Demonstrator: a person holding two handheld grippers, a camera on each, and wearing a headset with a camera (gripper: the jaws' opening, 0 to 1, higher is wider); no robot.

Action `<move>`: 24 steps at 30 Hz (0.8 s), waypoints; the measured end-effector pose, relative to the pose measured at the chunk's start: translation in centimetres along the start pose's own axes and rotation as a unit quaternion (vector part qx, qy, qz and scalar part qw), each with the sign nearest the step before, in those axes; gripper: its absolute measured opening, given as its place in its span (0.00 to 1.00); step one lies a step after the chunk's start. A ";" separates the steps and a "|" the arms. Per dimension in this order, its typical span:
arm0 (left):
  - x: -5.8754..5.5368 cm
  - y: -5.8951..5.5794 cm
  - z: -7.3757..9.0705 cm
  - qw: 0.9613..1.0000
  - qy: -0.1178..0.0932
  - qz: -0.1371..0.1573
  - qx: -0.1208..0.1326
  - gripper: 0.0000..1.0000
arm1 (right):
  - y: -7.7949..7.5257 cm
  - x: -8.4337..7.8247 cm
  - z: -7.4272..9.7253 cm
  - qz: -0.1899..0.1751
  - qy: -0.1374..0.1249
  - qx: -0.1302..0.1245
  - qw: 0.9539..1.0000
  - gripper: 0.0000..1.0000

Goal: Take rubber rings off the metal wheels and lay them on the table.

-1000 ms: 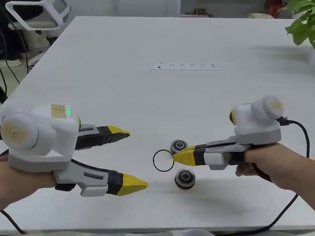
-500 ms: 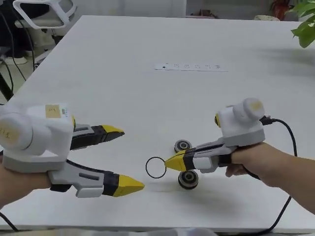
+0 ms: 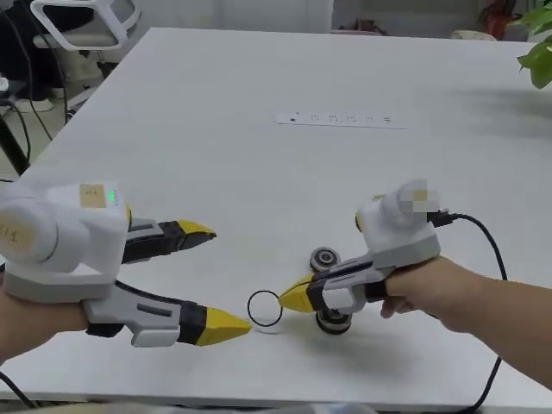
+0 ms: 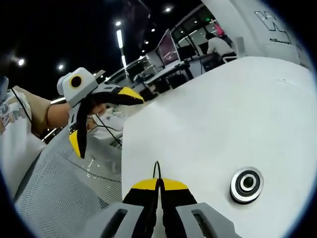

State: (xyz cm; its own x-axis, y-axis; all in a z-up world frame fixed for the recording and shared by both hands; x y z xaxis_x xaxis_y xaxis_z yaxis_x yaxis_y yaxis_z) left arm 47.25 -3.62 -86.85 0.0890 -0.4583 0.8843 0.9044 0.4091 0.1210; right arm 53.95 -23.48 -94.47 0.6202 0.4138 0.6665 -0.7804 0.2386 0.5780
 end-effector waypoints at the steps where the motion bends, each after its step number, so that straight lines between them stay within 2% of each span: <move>1: 0.0 0.0 0.0 1.000 0.000 0.000 0.000 0.75 | 0.0 0.0 -0.1 0.003 0.002 -0.003 1.000 0.00; 6: -0.2 0.0 0.0 1.000 0.004 0.004 -0.001 0.75 | -0.2 -0.2 -0.3 0.014 0.013 -0.014 1.000 0.00; 13: 0.0 0.1 -0.2 1.000 0.002 0.006 -0.003 0.75 | -0.4 -0.1 -0.2 0.030 0.016 -0.027 0.999 0.00; 15: 0.1 0.1 -0.3 1.000 0.002 0.005 -0.003 0.75 | -0.6 0.0 -0.1 0.039 0.011 -0.036 0.999 0.03; 24: 0.2 0.2 -0.5 1.000 0.005 0.004 -0.008 0.75 | -0.6 0.4 0.7 0.040 -0.010 -0.040 0.998 0.15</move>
State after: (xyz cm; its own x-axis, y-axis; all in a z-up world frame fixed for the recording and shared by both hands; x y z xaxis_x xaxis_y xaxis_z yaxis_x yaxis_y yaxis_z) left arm 47.63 -4.04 -86.87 0.1006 -0.4629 0.8807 0.9098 0.4010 0.1069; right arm 54.70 -24.09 -94.21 0.5565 0.4165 0.7189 -0.8308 0.2744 0.4842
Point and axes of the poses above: the centre of the closed fingertips' face, and the gripper's own axes: z roughly backward along the fingers, y roughly to its left, x roughly out of its top, the point moved 10 cm from there along z, roughly backward along the fingers, and after that the axes turned 8 degrees about -z, right-handed, at the moved point
